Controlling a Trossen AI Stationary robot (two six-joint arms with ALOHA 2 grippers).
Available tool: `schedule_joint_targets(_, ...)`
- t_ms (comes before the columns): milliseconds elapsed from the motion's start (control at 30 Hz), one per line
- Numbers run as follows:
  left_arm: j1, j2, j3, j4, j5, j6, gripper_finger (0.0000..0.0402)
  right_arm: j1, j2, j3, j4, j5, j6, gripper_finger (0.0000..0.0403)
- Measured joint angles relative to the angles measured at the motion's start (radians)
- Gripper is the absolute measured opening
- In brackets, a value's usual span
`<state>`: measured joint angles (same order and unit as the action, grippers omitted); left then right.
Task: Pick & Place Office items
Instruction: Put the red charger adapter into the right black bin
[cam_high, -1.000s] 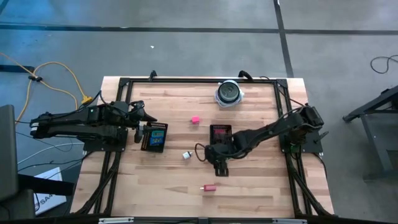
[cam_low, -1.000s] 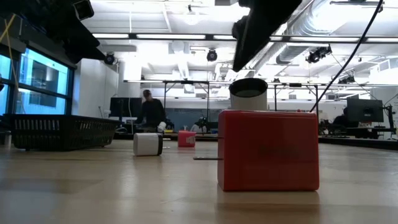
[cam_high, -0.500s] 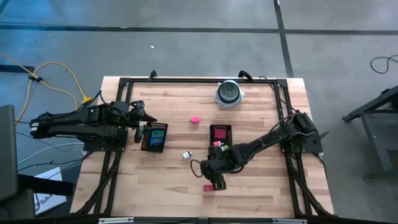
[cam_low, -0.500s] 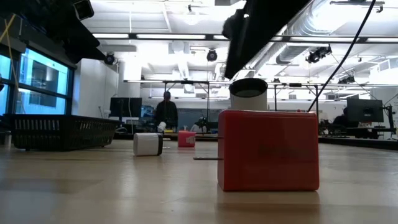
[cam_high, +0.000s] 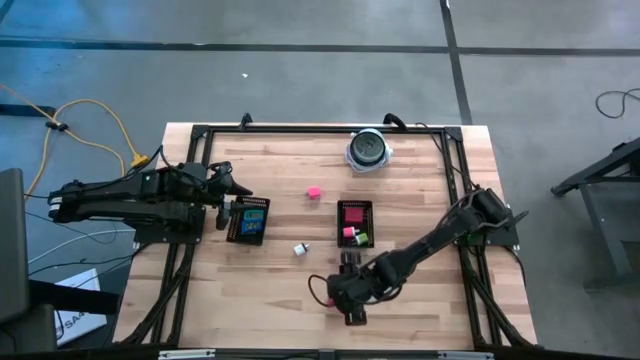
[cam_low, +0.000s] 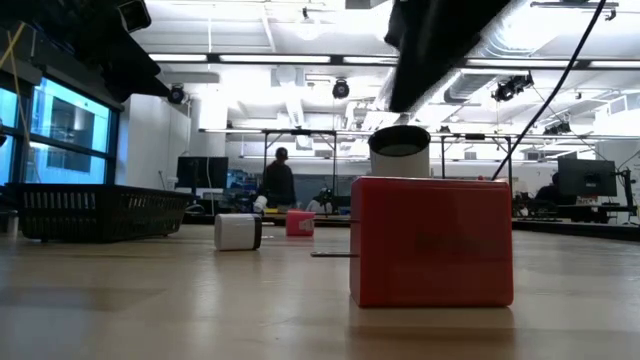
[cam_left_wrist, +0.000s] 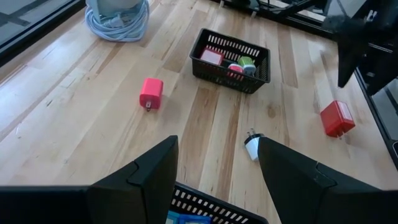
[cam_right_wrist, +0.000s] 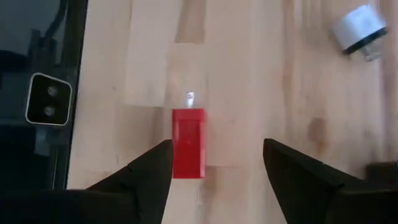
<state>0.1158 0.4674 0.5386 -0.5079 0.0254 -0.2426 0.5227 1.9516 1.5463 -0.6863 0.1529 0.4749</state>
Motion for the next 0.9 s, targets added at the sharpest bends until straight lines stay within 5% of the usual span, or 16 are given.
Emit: schedule_joint_targets(900, 0.000, 0.000, 0.000, 0.000, 0.000, 0.000, 0.0216, 0.024, 0.105, -0.002, 0.058, 0.000, 0.055, 0.0236)
